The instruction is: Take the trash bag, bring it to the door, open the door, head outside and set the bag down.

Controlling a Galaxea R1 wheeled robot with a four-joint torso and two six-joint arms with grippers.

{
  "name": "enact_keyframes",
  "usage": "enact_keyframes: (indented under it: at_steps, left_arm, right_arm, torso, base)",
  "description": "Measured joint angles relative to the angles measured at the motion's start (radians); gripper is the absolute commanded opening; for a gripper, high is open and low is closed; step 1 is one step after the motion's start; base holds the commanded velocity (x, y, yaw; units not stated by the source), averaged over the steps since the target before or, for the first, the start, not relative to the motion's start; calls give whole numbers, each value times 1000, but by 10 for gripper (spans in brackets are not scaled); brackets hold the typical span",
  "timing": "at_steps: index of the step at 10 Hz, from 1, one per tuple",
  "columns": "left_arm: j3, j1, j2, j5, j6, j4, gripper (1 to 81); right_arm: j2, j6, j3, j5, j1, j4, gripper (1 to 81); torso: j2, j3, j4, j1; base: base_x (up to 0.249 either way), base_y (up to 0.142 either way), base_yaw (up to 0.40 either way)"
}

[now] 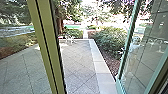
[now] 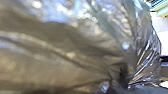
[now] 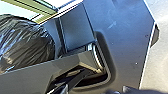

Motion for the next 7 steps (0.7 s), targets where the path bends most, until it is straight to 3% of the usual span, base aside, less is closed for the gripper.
enact_keyframes:
  at_steps: [7]
  left_arm:
    - [0, 0, 0, 0, 0, 11, 10]
  right_arm:
    - [1, 0, 0, 0, -6, 0, 811]
  torso:
    - [0, 0, 0, 0]
  base:
    - [0, -127, 0]
